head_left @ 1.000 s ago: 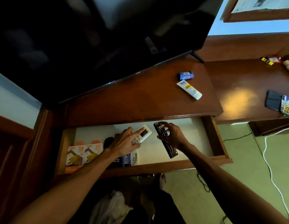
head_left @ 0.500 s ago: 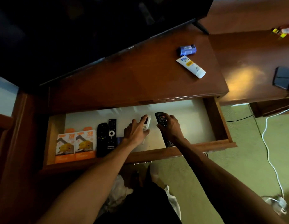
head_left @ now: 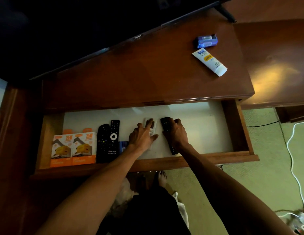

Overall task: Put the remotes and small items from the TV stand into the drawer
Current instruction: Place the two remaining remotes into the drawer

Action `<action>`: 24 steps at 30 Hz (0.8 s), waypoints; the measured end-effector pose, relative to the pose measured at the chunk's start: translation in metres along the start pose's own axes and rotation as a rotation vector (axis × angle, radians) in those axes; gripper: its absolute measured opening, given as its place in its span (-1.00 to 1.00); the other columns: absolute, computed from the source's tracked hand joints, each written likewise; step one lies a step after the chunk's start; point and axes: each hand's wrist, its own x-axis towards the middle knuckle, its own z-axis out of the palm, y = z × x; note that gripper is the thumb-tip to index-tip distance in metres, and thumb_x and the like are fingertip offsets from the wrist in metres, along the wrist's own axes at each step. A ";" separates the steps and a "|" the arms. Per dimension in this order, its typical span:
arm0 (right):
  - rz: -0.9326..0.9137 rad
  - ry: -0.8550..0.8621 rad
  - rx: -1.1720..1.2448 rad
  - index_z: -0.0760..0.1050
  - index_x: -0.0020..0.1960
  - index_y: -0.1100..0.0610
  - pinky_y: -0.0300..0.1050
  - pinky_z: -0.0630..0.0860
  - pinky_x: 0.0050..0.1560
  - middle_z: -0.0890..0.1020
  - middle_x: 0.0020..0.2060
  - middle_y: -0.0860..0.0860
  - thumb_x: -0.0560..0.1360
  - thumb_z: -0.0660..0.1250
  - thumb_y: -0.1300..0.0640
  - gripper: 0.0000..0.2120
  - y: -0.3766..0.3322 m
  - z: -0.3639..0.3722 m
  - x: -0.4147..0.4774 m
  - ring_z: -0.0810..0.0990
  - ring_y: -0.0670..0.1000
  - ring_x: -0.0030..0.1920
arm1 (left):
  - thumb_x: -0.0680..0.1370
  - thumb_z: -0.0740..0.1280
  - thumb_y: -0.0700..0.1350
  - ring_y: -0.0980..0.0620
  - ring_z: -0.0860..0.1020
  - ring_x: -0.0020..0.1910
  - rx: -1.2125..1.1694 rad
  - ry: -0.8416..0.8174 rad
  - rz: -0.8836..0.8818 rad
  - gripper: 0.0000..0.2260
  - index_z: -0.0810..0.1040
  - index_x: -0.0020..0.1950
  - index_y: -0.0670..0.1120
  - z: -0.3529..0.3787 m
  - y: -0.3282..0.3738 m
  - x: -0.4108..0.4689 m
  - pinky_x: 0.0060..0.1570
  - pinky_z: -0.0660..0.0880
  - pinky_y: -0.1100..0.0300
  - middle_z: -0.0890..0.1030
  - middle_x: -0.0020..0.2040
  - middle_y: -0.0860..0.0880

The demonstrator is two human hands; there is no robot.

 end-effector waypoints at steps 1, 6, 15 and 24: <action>-0.001 -0.010 -0.007 0.29 0.41 0.06 0.15 0.57 0.06 0.42 0.27 0.22 0.47 0.41 0.07 -0.44 0.000 -0.001 0.001 0.54 0.28 0.14 | 0.52 0.25 0.28 -0.24 0.51 0.15 -0.018 -0.008 -0.007 -0.29 0.02 0.57 0.14 -0.004 0.001 0.003 0.01 0.52 -0.06 0.39 0.30 -0.23; -0.034 -0.064 0.011 0.31 0.41 0.09 0.17 0.54 0.07 0.45 0.22 0.23 0.44 0.44 0.07 -0.41 0.003 -0.008 0.002 0.55 0.32 0.11 | 0.53 0.37 0.10 -0.20 0.31 0.39 -0.085 -0.010 0.037 -0.36 0.21 0.55 0.06 -0.028 -0.005 0.017 0.30 0.41 -0.10 0.25 0.47 -0.16; -0.033 -0.243 0.080 0.12 0.53 -0.09 0.20 0.59 0.08 0.50 0.17 0.21 0.40 0.46 0.27 -0.16 0.008 -0.006 -0.002 0.59 0.26 0.05 | 0.41 0.52 -0.04 -0.14 0.30 0.40 0.061 -0.071 0.216 -0.28 0.29 0.52 0.01 -0.033 -0.021 0.025 0.31 0.33 -0.10 0.38 0.45 -0.06; -0.098 -0.276 0.078 0.12 0.54 -0.04 0.19 0.58 0.09 0.52 0.16 0.23 0.38 0.47 0.27 -0.14 -0.005 0.012 -0.003 0.55 0.25 0.12 | 0.35 0.55 0.05 -0.10 0.33 0.36 0.059 -0.077 0.199 -0.26 0.35 0.47 0.02 -0.031 -0.041 0.012 0.26 0.30 -0.07 0.44 0.37 -0.04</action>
